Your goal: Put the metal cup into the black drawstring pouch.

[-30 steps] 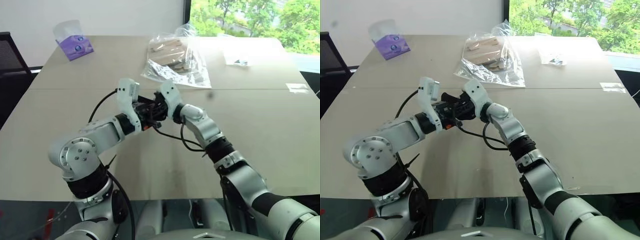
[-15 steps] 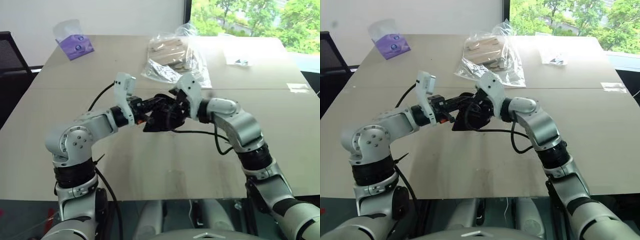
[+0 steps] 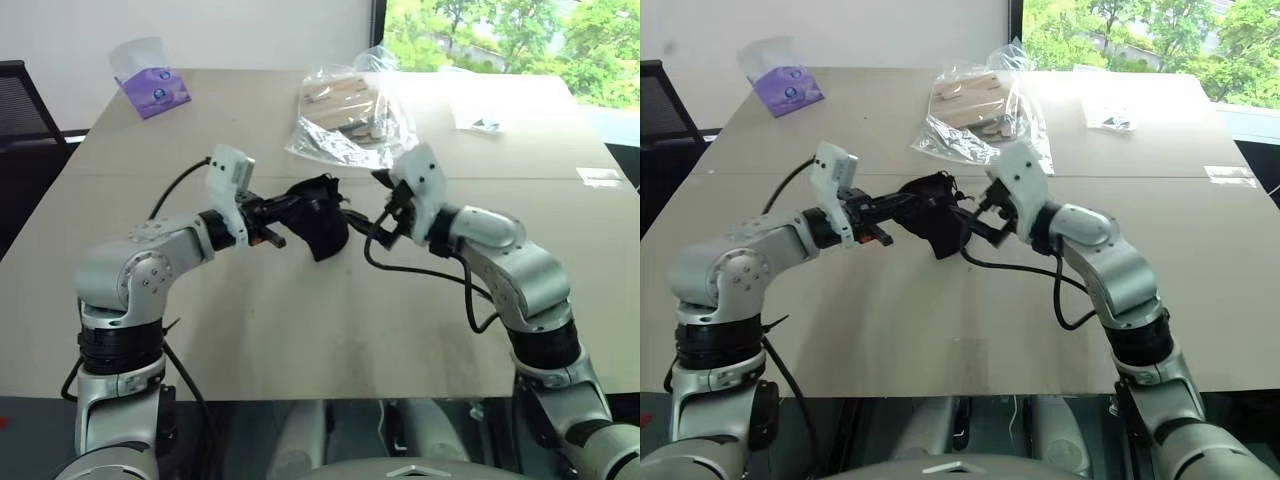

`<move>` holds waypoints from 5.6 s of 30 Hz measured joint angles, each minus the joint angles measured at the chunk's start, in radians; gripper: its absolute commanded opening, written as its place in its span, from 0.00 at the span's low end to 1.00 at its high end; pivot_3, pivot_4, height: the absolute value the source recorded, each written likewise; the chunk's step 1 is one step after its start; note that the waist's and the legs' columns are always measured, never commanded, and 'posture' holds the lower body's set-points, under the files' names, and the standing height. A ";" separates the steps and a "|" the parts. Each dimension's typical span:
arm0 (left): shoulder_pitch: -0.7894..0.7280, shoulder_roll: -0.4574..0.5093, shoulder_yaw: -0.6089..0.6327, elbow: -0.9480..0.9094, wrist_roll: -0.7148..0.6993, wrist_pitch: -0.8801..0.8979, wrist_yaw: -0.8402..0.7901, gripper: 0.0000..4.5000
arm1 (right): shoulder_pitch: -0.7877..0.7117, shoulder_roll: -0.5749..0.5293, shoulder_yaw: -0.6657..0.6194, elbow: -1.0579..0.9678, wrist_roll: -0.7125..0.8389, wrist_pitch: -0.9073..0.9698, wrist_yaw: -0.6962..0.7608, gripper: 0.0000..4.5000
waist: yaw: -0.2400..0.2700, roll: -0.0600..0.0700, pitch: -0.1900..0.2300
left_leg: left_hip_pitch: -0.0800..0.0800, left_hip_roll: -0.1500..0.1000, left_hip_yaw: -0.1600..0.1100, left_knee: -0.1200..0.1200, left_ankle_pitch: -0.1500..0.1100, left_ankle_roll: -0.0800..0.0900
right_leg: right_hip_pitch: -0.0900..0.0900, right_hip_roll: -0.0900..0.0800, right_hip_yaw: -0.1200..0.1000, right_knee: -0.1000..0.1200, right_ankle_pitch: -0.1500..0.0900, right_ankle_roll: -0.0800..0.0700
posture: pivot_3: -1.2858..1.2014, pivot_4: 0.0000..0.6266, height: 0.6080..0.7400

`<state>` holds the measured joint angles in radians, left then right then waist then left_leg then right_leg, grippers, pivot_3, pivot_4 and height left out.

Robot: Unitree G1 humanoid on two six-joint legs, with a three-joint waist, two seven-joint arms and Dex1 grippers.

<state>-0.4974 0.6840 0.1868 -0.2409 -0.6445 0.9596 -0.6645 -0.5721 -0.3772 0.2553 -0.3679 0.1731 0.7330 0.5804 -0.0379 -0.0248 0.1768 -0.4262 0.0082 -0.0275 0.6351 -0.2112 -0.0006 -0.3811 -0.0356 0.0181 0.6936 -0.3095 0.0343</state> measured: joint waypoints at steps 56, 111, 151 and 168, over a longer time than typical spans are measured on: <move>0.198 0.026 0.082 -0.144 -0.074 -0.075 0.011 0.00 | 0.073 0.293 -0.066 0.519 -0.110 -0.537 -0.110 0.03 | -0.001 0.000 0.001 | 0.004 0.002 0.000 0.001 0.000 0.000 | 0.002 0.001 0.001 0.003 0.000 0.000 | 0.52 0.24 1.00; -0.076 -0.260 -0.167 -0.009 -0.124 -0.072 0.087 0.05 | -0.188 -0.153 0.041 0.122 -0.487 -0.371 0.132 0.00 | 0.006 0.001 0.001 | -0.003 0.000 -0.004 0.009 0.000 0.000 | 0.001 0.002 -0.003 0.003 0.000 0.000 | 0.52 0.24 1.00; 0.201 -0.136 -0.036 -0.213 0.027 -0.091 0.158 1.00 | 0.455 -0.214 -0.354 0.009 0.035 -0.216 0.068 1.00 | 0.026 0.003 0.000 | -0.003 0.001 -0.004 0.009 -0.003 0.005 | 0.002 0.000 -0.003 0.002 0.000 0.000 | 0.52 0.24 1.00; 0.695 -0.082 0.316 -0.348 -0.101 -0.243 0.027 1.00 | 0.895 -0.242 -0.665 -0.227 0.299 -0.270 0.197 1.00 | 0.026 0.004 0.000 | 0.013 0.003 -0.002 0.007 -0.004 0.007 | 0.018 0.000 -0.002 0.000 -0.001 -0.001 | 0.52 0.24 1.00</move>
<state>0.1977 0.6023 0.5030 -0.5884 -0.7459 0.7169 -0.6377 0.3228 -0.6194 -0.4097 -0.5952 0.4718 0.4625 0.7775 -0.0115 -0.0209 0.1768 -0.4128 0.0109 -0.0296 0.6419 -0.2152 0.0063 -0.3636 -0.0352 0.0163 0.6937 -0.3106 0.0334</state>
